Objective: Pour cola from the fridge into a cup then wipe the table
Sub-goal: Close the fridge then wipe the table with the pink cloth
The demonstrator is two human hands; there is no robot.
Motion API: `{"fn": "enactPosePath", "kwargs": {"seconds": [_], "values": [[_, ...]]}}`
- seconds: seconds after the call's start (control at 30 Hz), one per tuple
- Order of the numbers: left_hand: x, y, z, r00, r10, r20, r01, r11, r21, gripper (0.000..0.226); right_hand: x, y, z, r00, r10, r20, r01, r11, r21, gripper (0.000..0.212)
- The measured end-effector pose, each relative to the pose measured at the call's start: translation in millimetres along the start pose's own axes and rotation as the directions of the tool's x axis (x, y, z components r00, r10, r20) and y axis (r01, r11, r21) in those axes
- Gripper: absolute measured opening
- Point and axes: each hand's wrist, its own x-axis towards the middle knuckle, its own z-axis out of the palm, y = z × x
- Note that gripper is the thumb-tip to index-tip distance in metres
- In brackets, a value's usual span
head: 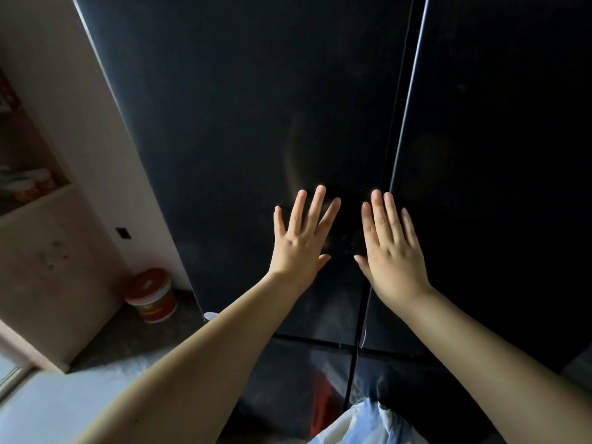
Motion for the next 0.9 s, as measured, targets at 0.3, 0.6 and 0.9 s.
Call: {"fn": "enactPosePath", "kwargs": {"seconds": [0.3,0.6,0.9], "values": [[-82,-58,-39,0.948,-0.265,0.177,0.315,0.867,-0.385,0.070,-9,-55,-26,0.997,-0.058,-0.054,0.078,0.805,0.587,0.046],[-253,-156,-102,0.742,-0.607,0.286,0.619,0.783,0.057,0.044,-7,-214,-78,0.899,-0.400,-0.176,0.385,0.535,0.752,0.031],[-414,-216,-218,0.437,-0.872,0.222,0.791,0.490,0.367,0.049,-49,-376,-196,0.685,-0.588,-0.430,0.626,0.173,0.760,0.033]]}}
